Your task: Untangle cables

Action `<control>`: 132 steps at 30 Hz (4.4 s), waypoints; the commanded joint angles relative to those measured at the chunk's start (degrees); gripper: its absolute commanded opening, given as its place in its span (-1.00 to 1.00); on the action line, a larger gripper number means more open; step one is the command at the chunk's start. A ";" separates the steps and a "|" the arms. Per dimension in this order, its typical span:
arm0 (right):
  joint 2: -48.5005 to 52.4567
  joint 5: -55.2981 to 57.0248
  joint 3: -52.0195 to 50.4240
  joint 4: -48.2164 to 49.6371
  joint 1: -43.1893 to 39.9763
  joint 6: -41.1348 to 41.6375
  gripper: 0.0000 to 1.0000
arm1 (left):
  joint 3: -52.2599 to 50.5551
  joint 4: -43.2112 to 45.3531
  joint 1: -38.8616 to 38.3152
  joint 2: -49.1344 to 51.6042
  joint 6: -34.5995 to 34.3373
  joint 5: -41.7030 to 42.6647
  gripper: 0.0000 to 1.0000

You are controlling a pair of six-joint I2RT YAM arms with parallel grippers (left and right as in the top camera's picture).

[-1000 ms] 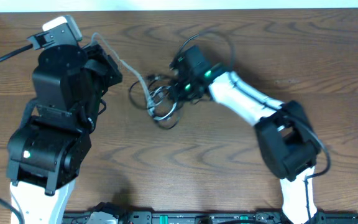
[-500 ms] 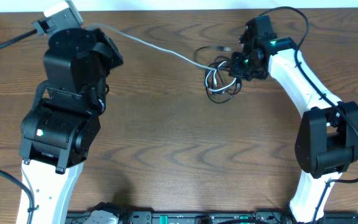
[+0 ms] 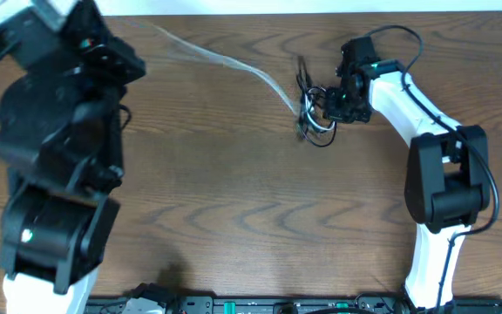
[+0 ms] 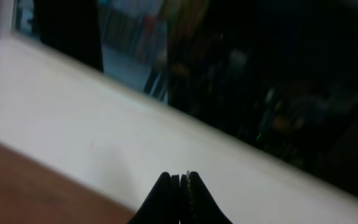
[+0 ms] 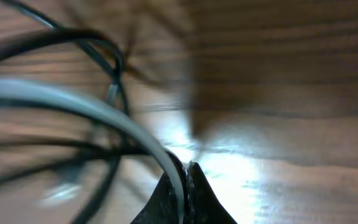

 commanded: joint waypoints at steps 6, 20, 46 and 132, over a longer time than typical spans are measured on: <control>6.16 1.90 -0.74 0.46 -1.25 0.57 -0.98 | 0.42 4.92 0.24 -3.72 2.19 1.44 -0.85; 1.88 -11.47 1.44 -1.01 -1.25 -10.80 -0.35 | 0.39 -12.39 0.07 4.98 2.62 18.99 -0.85; -6.12 -6.93 1.42 10.86 8.22 -13.35 -0.24 | 0.39 -27.61 0.09 22.12 2.45 26.69 -0.83; 2.73 3.65 5.09 -8.31 6.38 -0.09 -0.98 | 0.39 -28.65 0.13 22.14 2.47 26.43 -0.83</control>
